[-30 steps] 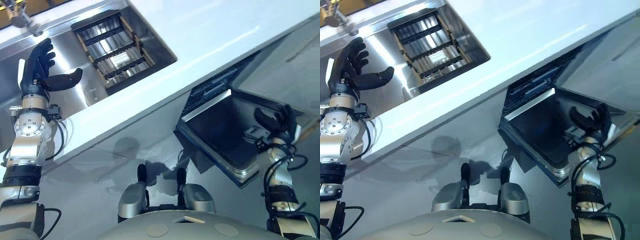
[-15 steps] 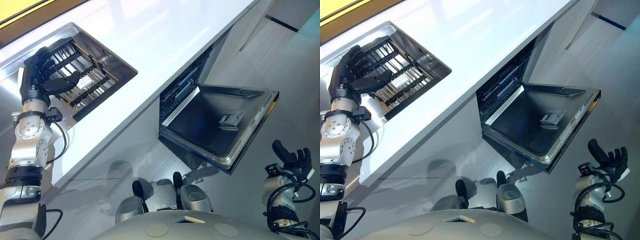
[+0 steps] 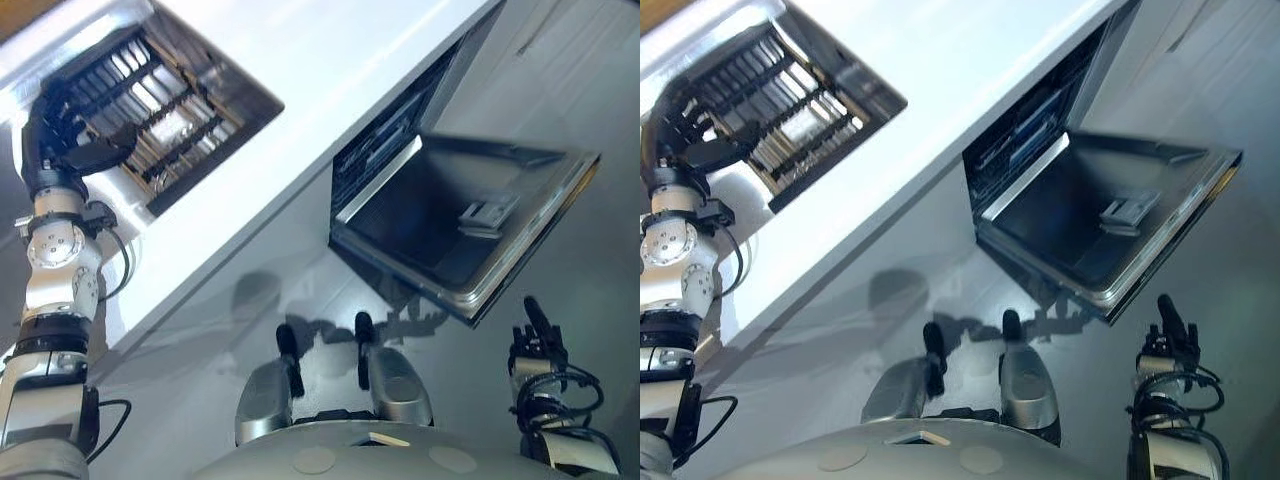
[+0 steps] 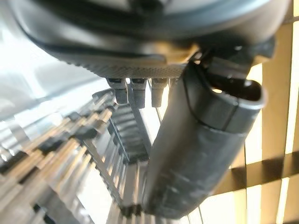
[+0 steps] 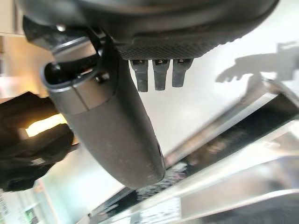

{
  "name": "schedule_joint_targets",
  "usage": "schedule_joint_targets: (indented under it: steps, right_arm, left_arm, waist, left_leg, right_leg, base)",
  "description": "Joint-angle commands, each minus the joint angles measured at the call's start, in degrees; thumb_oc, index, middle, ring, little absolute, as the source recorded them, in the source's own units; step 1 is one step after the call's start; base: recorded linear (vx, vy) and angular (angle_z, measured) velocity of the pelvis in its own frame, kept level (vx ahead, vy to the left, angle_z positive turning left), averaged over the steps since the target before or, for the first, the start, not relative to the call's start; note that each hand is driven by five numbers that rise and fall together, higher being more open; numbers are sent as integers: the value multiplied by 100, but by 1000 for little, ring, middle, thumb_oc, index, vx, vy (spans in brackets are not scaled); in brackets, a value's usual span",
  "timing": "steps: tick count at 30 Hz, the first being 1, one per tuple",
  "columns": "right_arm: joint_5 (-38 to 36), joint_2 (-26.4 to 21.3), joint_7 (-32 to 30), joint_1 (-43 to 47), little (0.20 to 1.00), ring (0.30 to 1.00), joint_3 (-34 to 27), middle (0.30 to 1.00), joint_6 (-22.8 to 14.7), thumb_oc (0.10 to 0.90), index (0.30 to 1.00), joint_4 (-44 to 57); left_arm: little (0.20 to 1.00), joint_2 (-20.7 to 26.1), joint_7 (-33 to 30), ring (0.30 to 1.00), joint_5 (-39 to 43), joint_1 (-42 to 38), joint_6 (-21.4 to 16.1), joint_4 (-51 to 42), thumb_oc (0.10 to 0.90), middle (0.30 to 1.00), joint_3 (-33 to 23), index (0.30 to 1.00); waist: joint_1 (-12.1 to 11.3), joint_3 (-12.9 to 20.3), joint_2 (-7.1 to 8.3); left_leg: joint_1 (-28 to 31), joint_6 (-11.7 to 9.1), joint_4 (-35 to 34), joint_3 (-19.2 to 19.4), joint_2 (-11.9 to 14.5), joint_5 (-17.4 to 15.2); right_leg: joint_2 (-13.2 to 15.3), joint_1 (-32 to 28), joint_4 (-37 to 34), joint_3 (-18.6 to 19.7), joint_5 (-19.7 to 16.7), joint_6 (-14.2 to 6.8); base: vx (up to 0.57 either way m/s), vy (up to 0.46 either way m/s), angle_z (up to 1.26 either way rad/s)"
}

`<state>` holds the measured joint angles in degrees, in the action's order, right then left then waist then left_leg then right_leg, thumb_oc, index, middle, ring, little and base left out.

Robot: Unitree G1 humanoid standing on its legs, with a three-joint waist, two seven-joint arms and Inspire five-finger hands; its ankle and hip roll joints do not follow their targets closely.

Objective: Pick up plates and place into dishwasher.

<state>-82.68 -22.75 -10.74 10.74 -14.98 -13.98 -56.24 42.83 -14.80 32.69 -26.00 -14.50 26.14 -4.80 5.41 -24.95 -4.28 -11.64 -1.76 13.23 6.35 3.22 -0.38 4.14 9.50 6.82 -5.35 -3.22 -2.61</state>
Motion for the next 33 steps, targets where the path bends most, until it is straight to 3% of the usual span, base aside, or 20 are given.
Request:
schedule_joint_targets:
  steps: [1,10,12,13,16,19,22,26,28,33]
  right_arm:
    - [-560,-358,331,399,900,900,102,900,-442,800,900,199]
    - [-742,-585,402,968,900,900,295,900,-191,800,900,-333]
    - [-1051,-562,807,1071,900,900,360,900,-187,800,900,-255]
    - [-1383,-513,1292,1137,900,900,408,900,-206,800,900,-74]
    - [-1976,-144,2855,1127,900,900,772,900,-133,800,900,903]
    - [-1887,66,4209,1031,900,900,1241,900,173,800,900,1817]
    - [-1713,144,4826,942,900,900,1693,900,207,800,900,2902]
    - [-1280,175,5164,1089,900,900,2091,900,360,800,900,4482]
    - [-665,221,5181,1419,900,900,2309,900,711,800,900,5535]
    - [21,255,4891,1871,900,900,2555,900,892,800,900,6384]
  left_arm:
    - [900,327,-423,900,99,-753,-979,-307,800,900,-109,900]
    - [900,288,-808,900,287,-1294,-840,-387,800,900,201,900]
    - [900,283,-847,900,262,-1333,-787,-448,800,900,218,900]
    - [900,253,-878,900,246,-1313,-770,-509,800,900,224,900]
    - [900,122,-841,900,182,-1080,-864,-603,800,900,144,900]
    - [900,64,-734,900,176,-900,-945,-614,800,900,0,900]
    - [900,29,-660,900,187,-790,-1080,-514,800,900,-41,900]
    - [900,-24,-529,900,204,-643,-1232,-434,800,900,-94,900]
    - [900,-70,-421,900,239,-639,-1289,-303,800,900,-127,900]
    - [900,-55,-236,900,418,-730,-1368,59,800,900,-125,900]
  waist:
    - [-14,-406,-159]
    - [-89,-485,-385]
    - [-114,-485,-377]
    - [-129,-485,-371]
    - [-152,-485,-330]
    - [-143,-485,-247]
    - [-109,-485,-131]
    - [-86,-484,-23]
    - [-67,-484,19]
    - [-41,-349,65]
  left_leg:
    - [-254,227,105,66,-649,-260]
    - [-1063,260,620,-47,-731,-363]
    - [-1115,262,643,-55,-735,-379]
    - [-1126,263,662,-66,-744,-400]
    - [-1071,277,652,-85,-753,-458]
    - [-1015,302,584,-42,-737,-400]
    - [-873,313,527,-8,-734,-441]
    - [-681,318,384,47,-726,-391]
    - [-488,317,306,73,-735,-400]
    - [-243,304,144,128,-742,-390]
  right_leg:
    - [-366,705,1826,-87,1082,62]
    - [-199,1524,2377,-60,1232,185]
    - [-177,1562,2360,-54,1216,176]
    - [-163,1568,2365,-47,1230,175]
    - [-142,1518,2324,-25,1245,164]
    - [-136,1460,2132,-11,1082,127]
    - [-149,1316,1942,19,1024,65]
    - [-169,1109,1611,32,873,18]
    - [-163,922,1411,46,804,-19]
    - [-159,686,1115,93,710,-57]
  base:
    - [-84,49,27]
    - [-14,63,15]
    - [21,57,5]
    - [38,65,10]
    - [63,65,1]
    - [18,50,-12]
    - [48,29,-12]
    - [31,41,-7]
    - [42,74,-20]
    - [47,60,-16]
